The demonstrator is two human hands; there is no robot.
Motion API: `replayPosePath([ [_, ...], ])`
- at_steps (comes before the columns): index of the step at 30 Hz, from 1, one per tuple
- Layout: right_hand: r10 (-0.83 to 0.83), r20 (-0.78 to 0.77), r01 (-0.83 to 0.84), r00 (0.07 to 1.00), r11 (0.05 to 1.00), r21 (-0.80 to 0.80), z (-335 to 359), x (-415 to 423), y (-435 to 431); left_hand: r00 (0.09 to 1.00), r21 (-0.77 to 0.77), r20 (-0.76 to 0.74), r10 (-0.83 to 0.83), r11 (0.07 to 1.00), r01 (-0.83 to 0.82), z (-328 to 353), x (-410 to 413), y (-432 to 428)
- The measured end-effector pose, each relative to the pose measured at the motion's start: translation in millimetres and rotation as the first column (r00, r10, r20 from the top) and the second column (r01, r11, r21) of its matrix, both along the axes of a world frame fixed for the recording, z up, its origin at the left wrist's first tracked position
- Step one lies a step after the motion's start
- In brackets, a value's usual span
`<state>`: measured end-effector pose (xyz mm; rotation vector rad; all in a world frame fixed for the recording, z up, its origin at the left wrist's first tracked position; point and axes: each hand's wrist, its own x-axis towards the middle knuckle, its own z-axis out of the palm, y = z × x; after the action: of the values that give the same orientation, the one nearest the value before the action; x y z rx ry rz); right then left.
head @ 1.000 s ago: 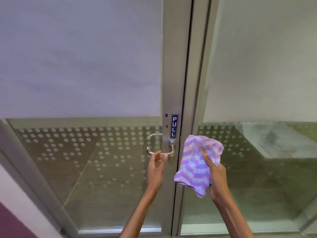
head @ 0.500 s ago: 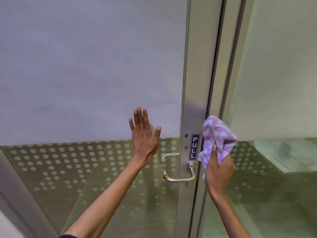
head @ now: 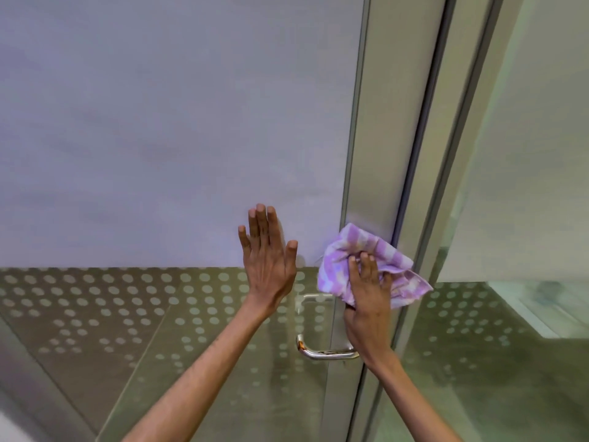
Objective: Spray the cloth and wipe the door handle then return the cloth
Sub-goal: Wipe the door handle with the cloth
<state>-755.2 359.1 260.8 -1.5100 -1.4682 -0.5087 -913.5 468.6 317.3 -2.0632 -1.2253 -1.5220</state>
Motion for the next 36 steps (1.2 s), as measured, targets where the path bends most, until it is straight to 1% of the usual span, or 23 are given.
replayPosePath([
  [4,0.041,0.059,-0.039,0.997,0.999,-0.033,-2.6,12.6,8.6,1.0,0.039,0.014,0.001,0.999,-0.002,-1.8,2.6,2.8],
  [8,0.023,0.162,-0.015,0.986,0.998,-0.055,-8.3,23.3,14.5,0.999,0.074,0.02,0.029,0.997,-0.031,-3.6,5.2,7.0],
  [12,0.01,0.244,0.0,0.97,0.999,-0.043,-13.0,28.3,17.6,0.999,0.106,0.027,0.044,0.993,-0.047,-5.2,8.3,11.5],
  [15,0.037,0.333,-0.028,0.942,0.999,-0.032,-14.7,37.1,17.0,0.998,0.132,0.03,0.052,0.99,-0.055,-6.4,9.5,14.9],
  [19,0.106,0.39,-0.067,0.915,0.991,-0.112,-22.2,45.1,15.2,0.998,0.154,0.031,0.046,0.987,-0.05,-8.3,10.2,17.1],
  [24,0.254,0.363,-0.147,0.897,0.944,-0.296,-38.0,53.7,2.6,0.999,0.153,0.039,0.038,0.987,-0.044,-7.2,10.7,15.7],
  [27,0.362,0.279,-0.219,0.889,0.873,-0.435,-40.8,57.2,-5.3,0.998,0.153,0.049,0.04,0.987,-0.047,-6.6,11.5,15.3],
  [30,0.41,0.195,-0.251,0.891,0.803,-0.541,-38.5,59.4,-11.3,0.998,0.151,0.05,0.038,0.987,-0.045,-5.9,11.6,14.7],
  [33,0.438,0.145,-0.278,0.887,0.759,-0.589,-39.1,60.8,-19.0,0.998,0.141,0.059,0.033,0.989,-0.041,-5.1,11.5,13.5],
  [36,0.455,0.114,-0.305,0.883,0.74,-0.599,-40.0,59.5,-24.9,0.998,0.131,0.06,0.023,0.991,-0.031,-5.3,10.8,12.2],
])
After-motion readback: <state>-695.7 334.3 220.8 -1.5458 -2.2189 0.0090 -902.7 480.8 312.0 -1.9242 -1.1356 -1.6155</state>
